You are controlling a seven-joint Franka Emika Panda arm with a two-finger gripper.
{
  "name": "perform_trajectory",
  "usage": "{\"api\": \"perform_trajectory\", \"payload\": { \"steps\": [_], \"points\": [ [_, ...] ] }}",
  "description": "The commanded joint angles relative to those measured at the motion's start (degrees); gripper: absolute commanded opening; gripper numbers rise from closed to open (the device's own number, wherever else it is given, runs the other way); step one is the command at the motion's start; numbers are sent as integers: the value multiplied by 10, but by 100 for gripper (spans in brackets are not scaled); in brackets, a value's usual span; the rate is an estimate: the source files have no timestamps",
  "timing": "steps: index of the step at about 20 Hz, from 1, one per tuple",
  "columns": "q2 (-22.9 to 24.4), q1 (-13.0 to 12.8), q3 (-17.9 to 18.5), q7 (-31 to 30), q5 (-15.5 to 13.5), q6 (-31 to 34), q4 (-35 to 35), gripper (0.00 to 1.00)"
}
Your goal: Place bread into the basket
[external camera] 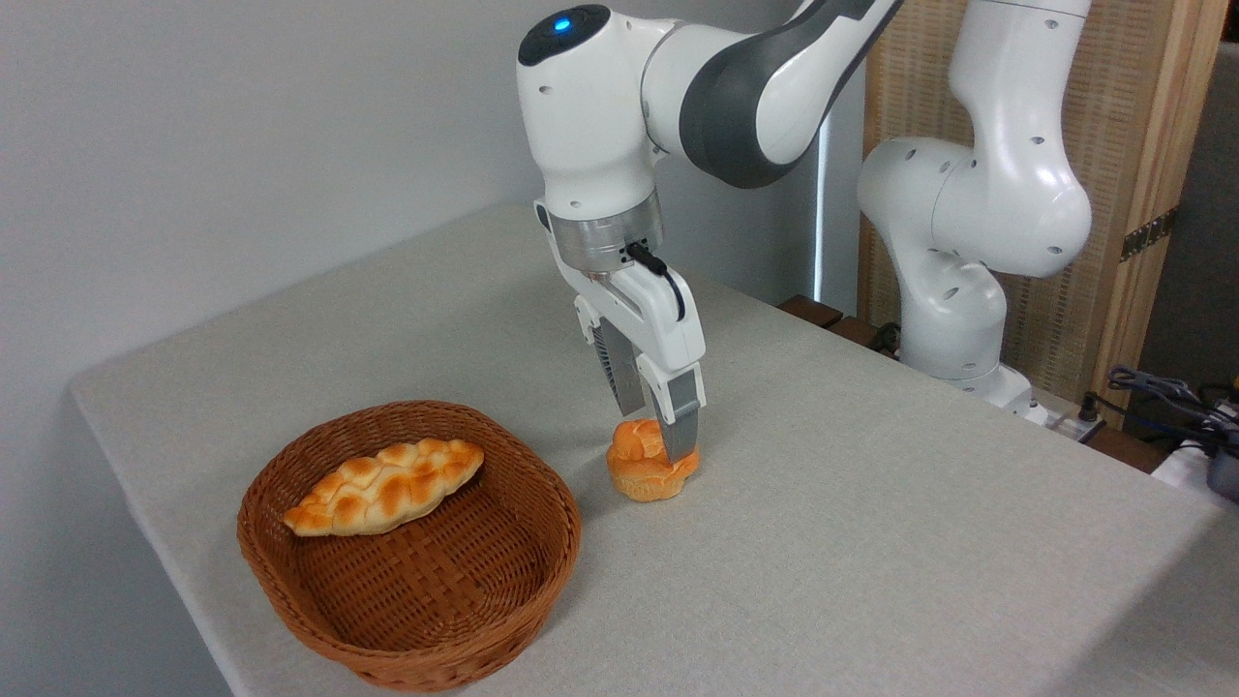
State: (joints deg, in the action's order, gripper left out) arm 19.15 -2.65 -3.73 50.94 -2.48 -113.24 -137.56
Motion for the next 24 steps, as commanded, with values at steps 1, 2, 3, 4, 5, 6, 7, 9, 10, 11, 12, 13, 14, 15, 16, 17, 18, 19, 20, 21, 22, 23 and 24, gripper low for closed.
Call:
{"api": "perform_trajectory", "payload": {
  "steps": [1,2,3,4,5,6,7,9,10,11,12,13,14,15,16,17,18,19,20,21,22,23,24],
  "points": [
    [-2,-3,4,42,-1,-15,-5,100],
    [-2,-3,4,47,-1,-15,-5,100],
    [-2,-3,4,55,-1,-15,-5,100],
    [-3,-3,4,57,-1,-15,-5,100],
    [-3,-3,4,62,-1,-15,-5,100],
    [-3,-2,4,68,-1,-15,-5,100],
    [-3,-2,4,72,-1,-15,-5,100],
    [-3,-1,4,93,-1,-15,-5,100],
    [-3,-1,5,105,-1,-14,-5,100],
    [-3,0,5,108,0,-14,-5,100],
    [-3,0,5,114,-1,-14,-5,100],
    [-3,0,5,116,0,-14,-5,100],
    [-3,0,5,122,1,-14,-5,100],
    [-2,0,5,128,1,-14,-5,100],
    [-3,1,5,136,1,-14,-5,100],
    [-3,1,5,141,1,-14,-5,100],
    [-2,2,6,149,1,-14,-5,100],
    [-2,2,7,151,1,-13,-5,100],
    [0,2,7,152,2,-13,-5,100],
    [1,2,8,154,2,-13,-4,100],
    [1,2,10,158,2,-12,-4,100],
    [2,2,10,162,2,-12,-4,100],
    [2,2,10,167,2,-12,-4,100]
  ]
}}
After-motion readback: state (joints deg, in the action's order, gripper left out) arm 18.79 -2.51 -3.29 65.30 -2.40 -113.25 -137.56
